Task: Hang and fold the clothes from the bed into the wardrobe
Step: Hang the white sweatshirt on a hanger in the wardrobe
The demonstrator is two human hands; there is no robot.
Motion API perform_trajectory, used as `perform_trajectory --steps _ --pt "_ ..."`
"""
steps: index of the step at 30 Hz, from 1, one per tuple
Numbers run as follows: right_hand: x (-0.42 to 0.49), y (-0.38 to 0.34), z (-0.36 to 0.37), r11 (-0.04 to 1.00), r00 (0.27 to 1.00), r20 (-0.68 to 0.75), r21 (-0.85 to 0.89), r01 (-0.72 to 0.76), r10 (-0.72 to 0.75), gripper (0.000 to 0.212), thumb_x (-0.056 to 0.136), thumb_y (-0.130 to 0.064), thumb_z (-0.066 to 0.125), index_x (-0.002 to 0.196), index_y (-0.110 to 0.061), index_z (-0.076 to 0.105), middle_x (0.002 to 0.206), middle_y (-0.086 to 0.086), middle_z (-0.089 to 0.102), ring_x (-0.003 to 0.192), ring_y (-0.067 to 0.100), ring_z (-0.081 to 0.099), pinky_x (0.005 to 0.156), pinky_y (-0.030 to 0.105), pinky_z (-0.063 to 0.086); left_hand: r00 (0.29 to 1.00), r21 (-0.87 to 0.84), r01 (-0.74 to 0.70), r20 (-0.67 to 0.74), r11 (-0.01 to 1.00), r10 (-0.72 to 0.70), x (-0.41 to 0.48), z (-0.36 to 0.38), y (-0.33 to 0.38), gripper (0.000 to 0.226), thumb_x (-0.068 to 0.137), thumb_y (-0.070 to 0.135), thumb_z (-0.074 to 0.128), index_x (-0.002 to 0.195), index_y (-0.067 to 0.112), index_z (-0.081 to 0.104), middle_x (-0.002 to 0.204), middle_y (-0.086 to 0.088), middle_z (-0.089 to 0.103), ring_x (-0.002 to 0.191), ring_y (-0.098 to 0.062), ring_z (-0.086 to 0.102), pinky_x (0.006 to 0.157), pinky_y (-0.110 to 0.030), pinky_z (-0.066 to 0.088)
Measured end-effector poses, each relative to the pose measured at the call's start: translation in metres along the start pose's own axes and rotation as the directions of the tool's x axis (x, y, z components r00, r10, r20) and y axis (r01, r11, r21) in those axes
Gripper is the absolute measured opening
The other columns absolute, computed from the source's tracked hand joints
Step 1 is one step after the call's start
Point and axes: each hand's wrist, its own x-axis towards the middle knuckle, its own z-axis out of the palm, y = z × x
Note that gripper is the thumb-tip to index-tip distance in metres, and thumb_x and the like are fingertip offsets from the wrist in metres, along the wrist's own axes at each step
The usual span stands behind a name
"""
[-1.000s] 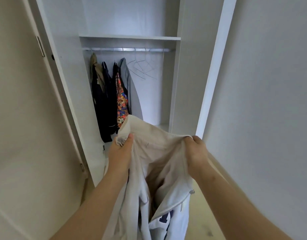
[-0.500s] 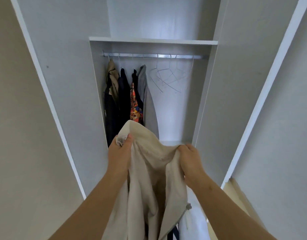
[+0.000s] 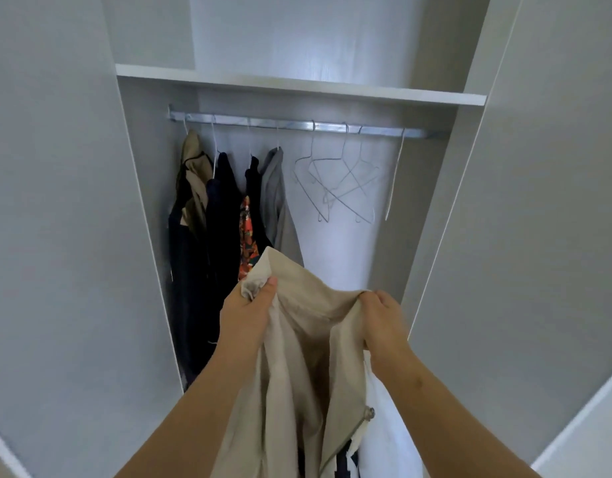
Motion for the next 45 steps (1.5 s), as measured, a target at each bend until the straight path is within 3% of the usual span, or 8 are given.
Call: perform_trajectory --steps 7,14,19,25,28,33,40,45 --pt "0.101 -0.018 0.037 1.0 1.0 0.001 0.022 0.007 -0.007 0.012 0.091 -0.011 0.038 0.083 -0.01 0.047 0.074 0.007 0.038 0.067 0.018 0.037 0.059 0.029 0.033 0.997 0.045 -0.061 0.057 0.997 0.058 0.108 0.042 0.012 0.019 0.086 0.033 0.061 0.082 0.015 0.058 0.09 -0.006 0.065 0.09 -0.023 0.062 0.093 -0.047 0.048" --pt "0.191 -0.024 0.08 0.993 0.979 0.193 -0.088 0.084 -0.065 0.019 0.088 -0.018 0.049 0.07 -0.012 0.048 0.069 0.003 0.047 0.067 0.019 0.045 0.063 0.032 0.042 0.987 0.068 -0.152 -0.039 0.986 0.155 0.192 0.076 0.02 0.017 0.087 0.032 0.061 0.074 0.022 0.056 0.077 0.004 0.06 0.079 -0.015 0.059 0.077 -0.031 0.047" --pt "0.26 -0.029 0.109 0.929 0.853 0.502 -0.23 0.291 -0.143 0.021 0.085 -0.017 0.055 0.067 -0.013 0.044 0.065 0.003 0.046 0.061 0.019 0.044 0.063 0.03 0.042 0.973 0.034 -0.172 -0.153 0.985 0.175 0.245 0.098 0.021 0.009 0.088 0.03 0.061 0.089 0.022 0.063 0.091 -0.001 0.064 0.089 -0.017 0.061 0.084 -0.032 0.049" --pt "0.335 -0.031 0.127 0.79 0.702 0.703 -0.362 0.495 -0.117 0.031 0.087 -0.023 0.055 0.061 -0.021 0.039 0.063 -0.005 0.046 0.057 0.008 0.044 0.062 0.025 0.037 0.931 -0.011 -0.206 -0.309 0.978 0.193 0.297 0.124 0.032 0.011 0.09 0.028 0.058 0.079 0.025 0.059 0.073 0.006 0.062 0.066 -0.004 0.061 0.059 -0.02 0.048" --pt "0.357 -0.033 0.132 0.637 0.708 0.654 -0.432 0.639 -0.267 0.024 0.09 -0.027 0.051 0.068 -0.023 0.042 0.066 -0.007 0.049 0.061 0.012 0.05 0.058 0.023 0.039 0.91 -0.038 -0.213 -0.371 0.976 0.185 0.313 0.128 0.034 0.01 0.09 0.027 0.058 0.082 0.023 0.06 0.077 0.002 0.062 0.071 -0.009 0.061 0.065 -0.026 0.051" --pt "0.376 -0.046 0.14 0.546 0.663 0.301 -0.39 0.741 -0.685 0.008 0.089 -0.021 0.057 0.082 -0.018 0.055 0.076 -0.006 0.054 0.067 0.008 0.047 0.059 0.013 0.031 0.907 -0.043 -0.22 -0.377 0.975 0.188 0.335 0.139 0.032 0.021 0.09 0.021 0.058 0.072 0.014 0.052 0.065 0.001 0.052 0.056 -0.004 0.052 0.05 -0.016 0.047" --pt "0.403 -0.076 0.165 0.422 0.581 0.393 -0.42 0.803 -0.713 0.025 0.089 -0.011 0.057 0.113 -0.004 0.058 0.127 0.013 0.051 0.118 0.027 0.047 0.096 0.027 0.038 0.924 -0.059 -0.186 -0.351 0.981 0.154 0.352 0.144 0.034 0.02 0.09 0.02 0.058 0.071 0.017 0.054 0.064 0.002 0.054 0.05 -0.001 0.053 0.047 -0.014 0.047" --pt "0.421 -0.086 0.184 0.64 0.794 0.417 -0.473 0.606 -0.443 0.06 0.092 -0.009 0.052 0.145 -0.011 0.022 0.145 0.015 0.033 0.121 0.032 0.049 0.099 0.041 0.045 0.922 -0.075 -0.201 -0.351 0.977 0.163 0.361 0.133 0.036 0.019 0.091 0.018 0.057 0.071 0.018 0.055 0.068 0.001 0.055 0.063 -0.008 0.054 0.057 -0.021 0.049"
